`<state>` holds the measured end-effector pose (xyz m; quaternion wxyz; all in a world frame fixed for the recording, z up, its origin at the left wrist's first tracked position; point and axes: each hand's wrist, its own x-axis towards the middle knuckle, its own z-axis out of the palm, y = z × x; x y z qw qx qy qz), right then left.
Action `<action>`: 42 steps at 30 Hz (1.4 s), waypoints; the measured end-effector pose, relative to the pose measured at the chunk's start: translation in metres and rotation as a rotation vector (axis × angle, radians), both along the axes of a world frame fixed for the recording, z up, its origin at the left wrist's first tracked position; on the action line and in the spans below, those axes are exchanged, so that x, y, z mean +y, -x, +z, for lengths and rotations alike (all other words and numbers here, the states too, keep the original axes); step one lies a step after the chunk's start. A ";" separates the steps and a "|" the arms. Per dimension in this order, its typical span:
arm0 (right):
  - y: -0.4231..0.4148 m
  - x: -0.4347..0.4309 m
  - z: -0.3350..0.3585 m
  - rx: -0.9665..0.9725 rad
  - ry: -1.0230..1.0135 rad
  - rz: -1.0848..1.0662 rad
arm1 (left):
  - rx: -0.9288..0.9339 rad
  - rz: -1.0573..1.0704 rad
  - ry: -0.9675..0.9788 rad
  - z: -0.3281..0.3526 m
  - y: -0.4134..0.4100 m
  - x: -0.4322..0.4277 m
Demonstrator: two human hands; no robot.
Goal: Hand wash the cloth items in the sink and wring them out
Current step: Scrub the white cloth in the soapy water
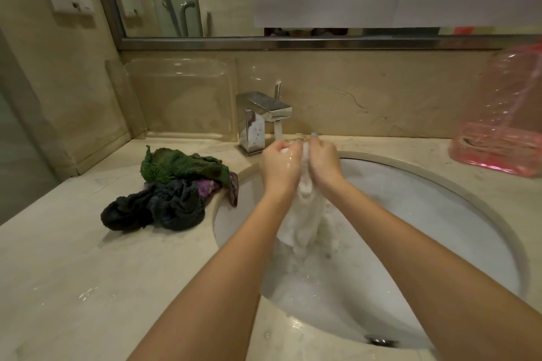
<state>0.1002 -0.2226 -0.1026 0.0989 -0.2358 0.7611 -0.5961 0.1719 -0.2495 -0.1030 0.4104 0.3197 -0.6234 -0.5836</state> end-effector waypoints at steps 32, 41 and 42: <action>0.035 0.035 -0.002 -0.301 -0.039 0.760 | 0.050 -0.351 -0.124 -0.012 -0.026 -0.049; 0.034 0.034 -0.013 -0.497 0.091 0.548 | 0.177 -0.236 -0.372 -0.004 -0.026 -0.056; 0.030 0.027 -0.011 -0.496 0.152 0.513 | 0.207 -0.193 -0.348 -0.004 -0.025 -0.054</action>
